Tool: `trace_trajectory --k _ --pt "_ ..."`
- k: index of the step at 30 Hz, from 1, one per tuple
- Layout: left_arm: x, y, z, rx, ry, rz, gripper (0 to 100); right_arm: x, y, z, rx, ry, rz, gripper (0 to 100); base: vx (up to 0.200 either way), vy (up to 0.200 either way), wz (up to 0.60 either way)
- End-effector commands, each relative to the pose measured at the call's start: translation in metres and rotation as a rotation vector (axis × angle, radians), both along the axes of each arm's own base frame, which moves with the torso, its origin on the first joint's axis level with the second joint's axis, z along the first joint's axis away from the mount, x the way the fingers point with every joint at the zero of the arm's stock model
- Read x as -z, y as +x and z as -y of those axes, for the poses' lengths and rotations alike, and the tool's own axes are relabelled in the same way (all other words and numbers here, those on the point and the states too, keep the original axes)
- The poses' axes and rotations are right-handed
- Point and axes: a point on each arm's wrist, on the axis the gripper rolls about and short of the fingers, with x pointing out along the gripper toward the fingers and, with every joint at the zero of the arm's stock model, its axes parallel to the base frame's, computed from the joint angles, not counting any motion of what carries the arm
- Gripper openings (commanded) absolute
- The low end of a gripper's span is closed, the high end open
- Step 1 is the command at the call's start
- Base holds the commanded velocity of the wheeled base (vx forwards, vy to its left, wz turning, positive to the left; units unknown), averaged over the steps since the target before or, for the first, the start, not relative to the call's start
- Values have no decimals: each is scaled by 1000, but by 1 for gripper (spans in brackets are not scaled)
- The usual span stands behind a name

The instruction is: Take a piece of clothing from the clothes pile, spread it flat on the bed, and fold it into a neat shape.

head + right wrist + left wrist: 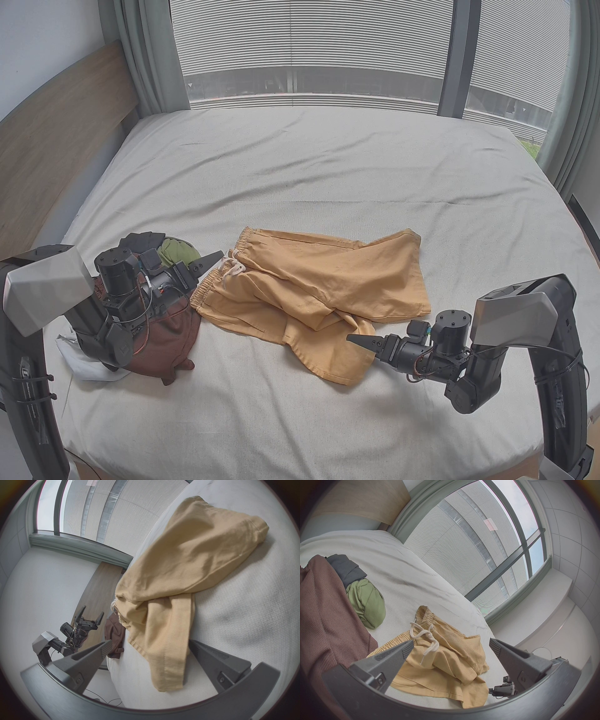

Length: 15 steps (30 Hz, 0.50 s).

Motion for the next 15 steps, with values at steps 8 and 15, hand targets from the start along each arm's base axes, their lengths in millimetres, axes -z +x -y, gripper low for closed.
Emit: trace_trajectory --k 8,15 --pt "0 0 0 1 -1 4 100 -17 -5 1 -3 18 12 0 0 0 0" --pt "2 0 0 0 0 -2 100 -18 -5 2 3 16 13 0 0 0 0"
